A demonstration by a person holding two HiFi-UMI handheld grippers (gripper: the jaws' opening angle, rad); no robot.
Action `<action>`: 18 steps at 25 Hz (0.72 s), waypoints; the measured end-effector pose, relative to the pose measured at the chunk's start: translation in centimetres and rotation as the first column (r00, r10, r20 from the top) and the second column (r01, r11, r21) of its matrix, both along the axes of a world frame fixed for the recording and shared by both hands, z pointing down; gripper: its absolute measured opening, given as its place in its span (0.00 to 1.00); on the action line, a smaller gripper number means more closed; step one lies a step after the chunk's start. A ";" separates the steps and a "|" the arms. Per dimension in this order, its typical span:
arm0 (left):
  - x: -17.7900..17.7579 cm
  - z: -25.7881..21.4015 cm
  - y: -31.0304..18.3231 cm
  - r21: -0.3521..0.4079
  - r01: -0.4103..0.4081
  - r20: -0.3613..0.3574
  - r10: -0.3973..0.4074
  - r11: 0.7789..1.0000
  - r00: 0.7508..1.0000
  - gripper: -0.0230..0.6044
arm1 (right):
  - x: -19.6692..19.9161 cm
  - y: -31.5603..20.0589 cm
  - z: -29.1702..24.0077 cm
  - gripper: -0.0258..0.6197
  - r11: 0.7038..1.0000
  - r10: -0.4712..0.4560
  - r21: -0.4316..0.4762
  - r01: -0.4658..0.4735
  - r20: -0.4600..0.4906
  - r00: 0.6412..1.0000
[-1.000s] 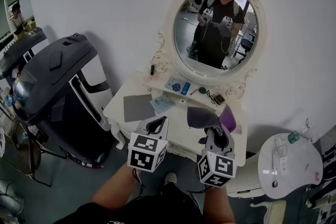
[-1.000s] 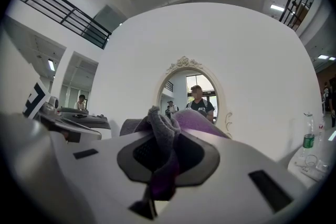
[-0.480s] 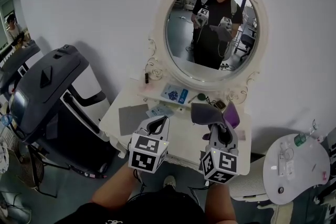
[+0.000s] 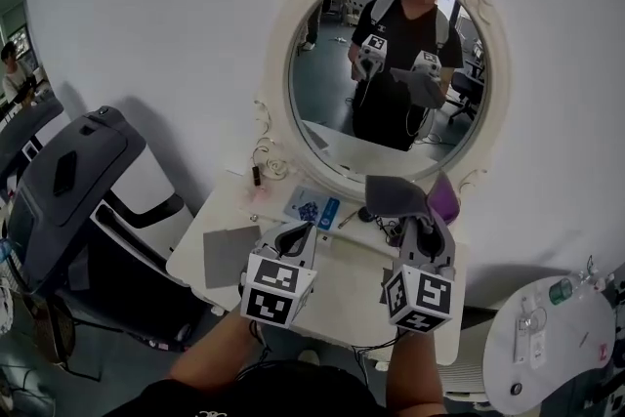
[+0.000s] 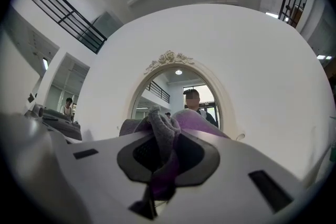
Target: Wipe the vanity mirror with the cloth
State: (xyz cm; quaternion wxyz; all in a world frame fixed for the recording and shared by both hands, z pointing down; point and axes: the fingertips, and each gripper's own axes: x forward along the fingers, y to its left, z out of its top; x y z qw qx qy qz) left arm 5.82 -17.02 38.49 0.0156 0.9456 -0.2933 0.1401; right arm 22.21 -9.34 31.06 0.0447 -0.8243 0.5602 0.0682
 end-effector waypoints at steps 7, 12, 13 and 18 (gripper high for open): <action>3.9 0.3 -3.8 -0.013 0.020 0.014 -0.020 1.000 1.000 0.04 | 6.8 -5.8 -6.3 0.11 0.999 0.026 0.050 -0.020 -0.131 0.991; 5.0 1.0 -5.7 -0.028 0.015 0.025 -0.015 1.000 1.000 0.04 | 12.5 -8.9 -13.3 0.11 0.989 0.120 0.112 -0.098 -0.212 0.970; 5.0 1.2 -6.1 -0.030 0.013 0.028 -0.012 0.999 1.000 0.04 | 13.3 -9.6 -14.5 0.11 0.987 0.134 0.119 -0.109 -0.227 0.965; 6.1 0.2 -8.1 0.005 -0.034 0.039 0.034 0.999 0.999 0.04 | 16.0 -13.0 -19.1 0.11 0.979 0.194 0.122 -0.165 -0.295 0.936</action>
